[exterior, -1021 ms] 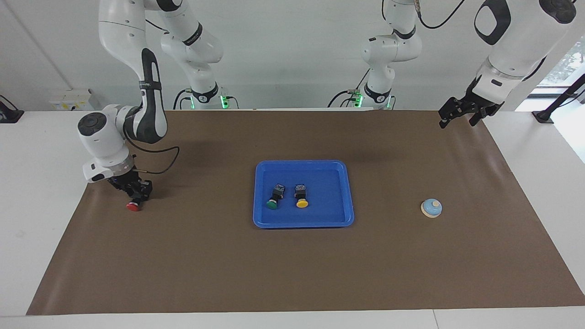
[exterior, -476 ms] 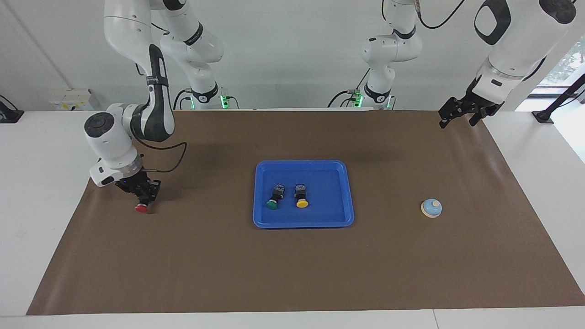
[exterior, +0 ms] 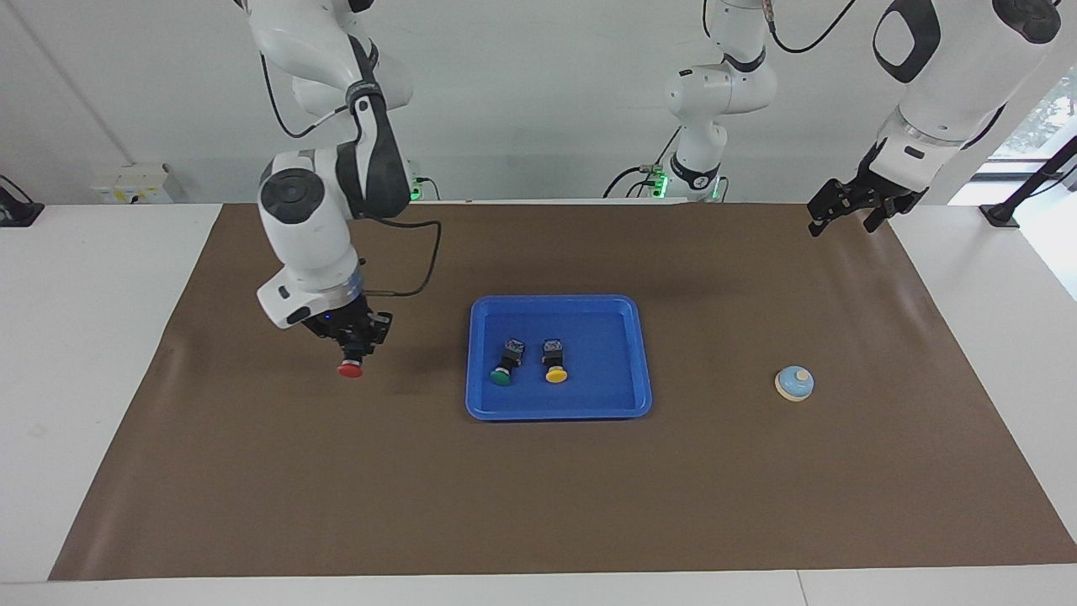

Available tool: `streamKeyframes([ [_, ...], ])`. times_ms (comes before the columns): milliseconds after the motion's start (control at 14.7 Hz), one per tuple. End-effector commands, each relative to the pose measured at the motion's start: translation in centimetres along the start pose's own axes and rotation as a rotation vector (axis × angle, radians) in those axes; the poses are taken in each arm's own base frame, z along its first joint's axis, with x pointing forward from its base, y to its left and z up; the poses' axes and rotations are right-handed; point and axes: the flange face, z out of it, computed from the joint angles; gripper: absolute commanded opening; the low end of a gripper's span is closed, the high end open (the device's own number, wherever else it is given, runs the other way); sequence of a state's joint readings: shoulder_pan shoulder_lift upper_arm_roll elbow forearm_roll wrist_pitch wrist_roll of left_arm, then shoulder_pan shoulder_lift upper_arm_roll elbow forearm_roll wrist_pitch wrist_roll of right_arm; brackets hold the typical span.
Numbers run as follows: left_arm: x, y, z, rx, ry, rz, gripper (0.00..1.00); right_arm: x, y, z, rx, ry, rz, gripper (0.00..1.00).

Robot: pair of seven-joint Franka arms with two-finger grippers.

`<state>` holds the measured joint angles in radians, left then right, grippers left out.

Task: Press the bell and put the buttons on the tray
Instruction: 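Carry the red button with the right gripper into the tray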

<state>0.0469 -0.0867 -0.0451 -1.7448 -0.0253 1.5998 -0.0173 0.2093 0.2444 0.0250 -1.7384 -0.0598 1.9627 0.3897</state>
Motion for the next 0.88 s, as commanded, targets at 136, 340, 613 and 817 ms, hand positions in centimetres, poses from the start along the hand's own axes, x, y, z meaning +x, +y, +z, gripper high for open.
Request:
streamKeyframes([
  [136,-0.2,-0.1,-0.6,-0.004,0.003,-0.01,1.0,-3.2,-13.1,-2.8,0.048,-0.008,-0.062,0.0],
  [340,-0.2,-0.1,-0.6,-0.004,0.003,-0.01,1.0,-4.7,-20.4,-2.9,0.11,-0.036,-0.078,0.0],
  [613,-0.2,-0.1,-0.6,-0.004,0.003,-0.01,1.0,-6.6,-28.2,0.5,0.11,-0.038,-0.092,0.0],
  [817,-0.2,-0.1,-0.6,-0.004,0.003,-0.01,1.0,-8.1,-31.2,2.6,0.146,0.005,-0.129,0.0],
])
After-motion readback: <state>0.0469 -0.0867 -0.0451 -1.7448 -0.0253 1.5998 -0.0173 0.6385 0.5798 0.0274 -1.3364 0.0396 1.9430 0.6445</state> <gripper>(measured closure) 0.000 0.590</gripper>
